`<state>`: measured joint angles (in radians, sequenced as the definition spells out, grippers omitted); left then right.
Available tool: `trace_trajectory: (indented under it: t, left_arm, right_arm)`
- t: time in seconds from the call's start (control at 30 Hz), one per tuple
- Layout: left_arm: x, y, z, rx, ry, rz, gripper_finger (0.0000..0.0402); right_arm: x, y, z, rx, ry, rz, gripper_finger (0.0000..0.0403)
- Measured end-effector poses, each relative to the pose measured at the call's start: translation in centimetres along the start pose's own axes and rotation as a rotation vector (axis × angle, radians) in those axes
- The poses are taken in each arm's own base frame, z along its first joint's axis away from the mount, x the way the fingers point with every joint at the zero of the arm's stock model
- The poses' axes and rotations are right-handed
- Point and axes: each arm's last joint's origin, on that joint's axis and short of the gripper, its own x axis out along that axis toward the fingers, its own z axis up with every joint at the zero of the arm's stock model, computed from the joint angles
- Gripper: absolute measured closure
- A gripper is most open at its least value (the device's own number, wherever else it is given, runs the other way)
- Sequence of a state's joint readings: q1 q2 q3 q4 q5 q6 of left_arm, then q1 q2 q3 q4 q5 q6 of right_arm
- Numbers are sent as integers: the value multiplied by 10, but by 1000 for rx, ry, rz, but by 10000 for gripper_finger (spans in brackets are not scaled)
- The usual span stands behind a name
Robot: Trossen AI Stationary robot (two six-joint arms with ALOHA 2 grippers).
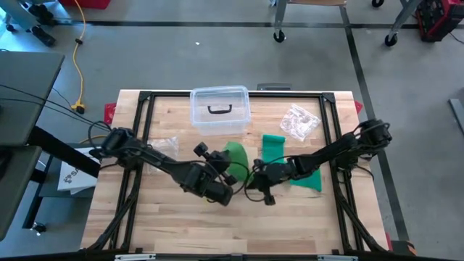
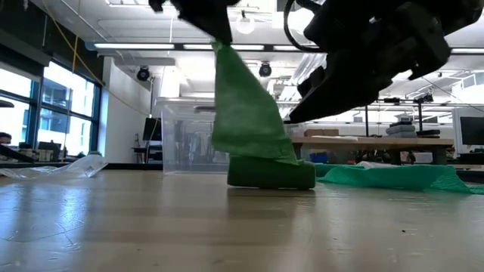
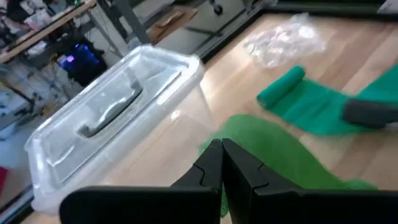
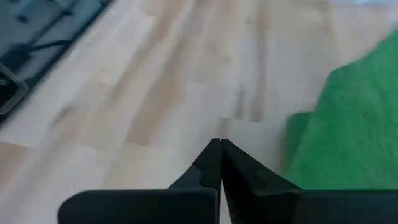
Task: Roll bandage
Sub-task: Roll the green bandage
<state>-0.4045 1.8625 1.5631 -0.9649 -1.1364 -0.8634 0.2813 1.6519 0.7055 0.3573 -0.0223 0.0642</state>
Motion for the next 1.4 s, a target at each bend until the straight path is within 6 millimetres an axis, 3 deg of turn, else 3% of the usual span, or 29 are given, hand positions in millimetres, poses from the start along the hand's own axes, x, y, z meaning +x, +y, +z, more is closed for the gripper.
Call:
trace_trajectory:
  t: [0.13,0.37,0.47,0.63,0.9,1.03,1.4]
  left_arm:
    - [4,-1,-5,-15,-2,3,401]
    - [2,-1,-4,5,-44,31,401]
    - [2,0,-3,17,-71,56,401]
    - [11,4,0,36,-67,87,401]
    - [31,13,6,66,-43,144,401]
    - [40,17,8,78,-32,172,401]
    - [56,25,11,71,18,182,401]
  right_arm:
    - [10,-2,-6,11,-5,-57,403]
    - [10,-19,-15,135,-17,-567,403]
    - [7,-28,-15,236,-45,-670,403]
    - [9,-32,-16,202,3,-542,403]
    - [4,-3,1,228,-85,-564,403]
    - [8,17,12,104,-112,-340,403]
    - [42,-26,-16,137,-49,-341,403]
